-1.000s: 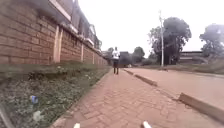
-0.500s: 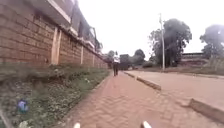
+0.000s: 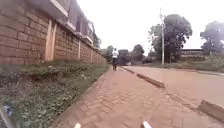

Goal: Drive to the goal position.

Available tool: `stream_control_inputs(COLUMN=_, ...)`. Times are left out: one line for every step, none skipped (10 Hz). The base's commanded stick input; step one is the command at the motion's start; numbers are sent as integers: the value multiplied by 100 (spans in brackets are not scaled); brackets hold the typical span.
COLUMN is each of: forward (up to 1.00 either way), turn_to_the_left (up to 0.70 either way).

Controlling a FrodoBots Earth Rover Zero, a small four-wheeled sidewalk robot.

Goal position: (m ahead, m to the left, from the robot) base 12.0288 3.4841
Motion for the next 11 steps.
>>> stream_control_inputs(forward=50, turn_to_the_left=3)
stream_control_inputs(forward=50, turn_to_the_left=0)
stream_control_inputs(forward=50, turn_to_the_left=5)
stream_control_inputs(forward=50, turn_to_the_left=9)
stream_control_inputs(forward=50, turn_to_the_left=5)
stream_control_inputs(forward=50, turn_to_the_left=9)
stream_control_inputs(forward=50, turn_to_the_left=10)
stream_control_inputs(forward=50, turn_to_the_left=8)
stream_control_inputs(forward=50, turn_to_the_left=7)
stream_control_inputs(forward=50, turn_to_the_left=7)
stream_control_inputs(forward=50, turn_to_the_left=2)
